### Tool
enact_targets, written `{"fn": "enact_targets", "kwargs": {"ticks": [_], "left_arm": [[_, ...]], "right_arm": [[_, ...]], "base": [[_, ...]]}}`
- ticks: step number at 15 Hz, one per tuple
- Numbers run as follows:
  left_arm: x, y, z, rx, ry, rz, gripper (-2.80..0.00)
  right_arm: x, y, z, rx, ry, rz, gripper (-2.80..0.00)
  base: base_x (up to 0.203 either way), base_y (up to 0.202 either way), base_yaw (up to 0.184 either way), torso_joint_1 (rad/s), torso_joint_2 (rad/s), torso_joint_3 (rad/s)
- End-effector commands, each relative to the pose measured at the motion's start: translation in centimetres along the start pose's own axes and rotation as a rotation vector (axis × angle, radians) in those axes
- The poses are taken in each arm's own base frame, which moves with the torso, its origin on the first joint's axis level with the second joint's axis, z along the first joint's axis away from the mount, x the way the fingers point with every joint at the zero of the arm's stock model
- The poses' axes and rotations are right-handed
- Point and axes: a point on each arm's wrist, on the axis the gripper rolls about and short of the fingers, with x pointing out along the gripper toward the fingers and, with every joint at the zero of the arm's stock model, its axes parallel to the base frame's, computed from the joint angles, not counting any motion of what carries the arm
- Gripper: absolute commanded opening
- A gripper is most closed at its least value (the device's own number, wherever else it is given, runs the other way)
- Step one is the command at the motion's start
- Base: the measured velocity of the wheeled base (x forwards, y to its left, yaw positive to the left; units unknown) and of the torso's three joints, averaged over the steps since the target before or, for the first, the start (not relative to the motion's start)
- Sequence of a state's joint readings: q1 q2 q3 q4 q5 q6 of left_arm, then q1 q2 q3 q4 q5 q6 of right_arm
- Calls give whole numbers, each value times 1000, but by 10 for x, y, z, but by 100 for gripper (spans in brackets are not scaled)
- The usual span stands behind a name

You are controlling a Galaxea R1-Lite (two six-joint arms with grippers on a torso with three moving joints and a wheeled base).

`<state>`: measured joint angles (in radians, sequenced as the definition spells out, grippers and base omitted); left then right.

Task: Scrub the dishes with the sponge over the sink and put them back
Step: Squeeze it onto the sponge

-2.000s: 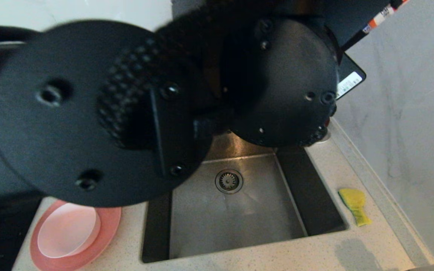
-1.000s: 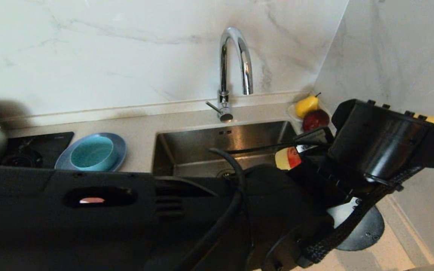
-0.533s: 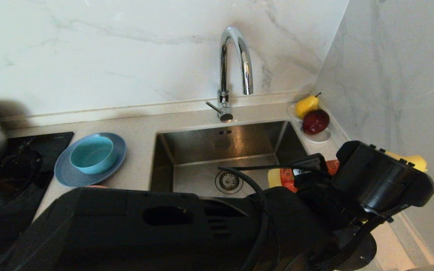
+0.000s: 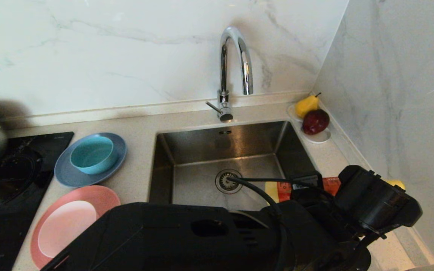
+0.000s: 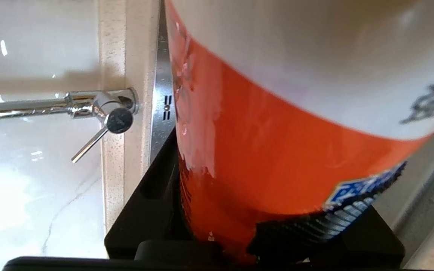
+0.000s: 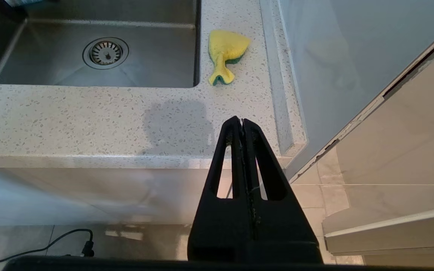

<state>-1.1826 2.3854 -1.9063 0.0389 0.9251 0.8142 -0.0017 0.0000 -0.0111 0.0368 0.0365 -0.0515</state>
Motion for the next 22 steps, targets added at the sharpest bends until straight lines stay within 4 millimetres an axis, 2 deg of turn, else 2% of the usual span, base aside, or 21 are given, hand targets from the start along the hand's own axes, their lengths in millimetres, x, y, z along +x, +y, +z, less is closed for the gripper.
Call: {"fn": "enact_targets", "kwargs": {"ticks": [1,17,22], "left_arm": [[8,-17,-1,36,24,-8,-280],[27,-53,-8,228,149,38,-280],[29,-56,-8,292,175,57,-280]], "right_arm": [[0,0,0,-1,0,1,-280],[0,0,0,-1,-1,0,-280],[0,0,0,-1,-1,0,-280]], "base": [[0,0,0,0,0,0],[0,0,0,0,0,0],[0,0,0,0,0,0]]}}
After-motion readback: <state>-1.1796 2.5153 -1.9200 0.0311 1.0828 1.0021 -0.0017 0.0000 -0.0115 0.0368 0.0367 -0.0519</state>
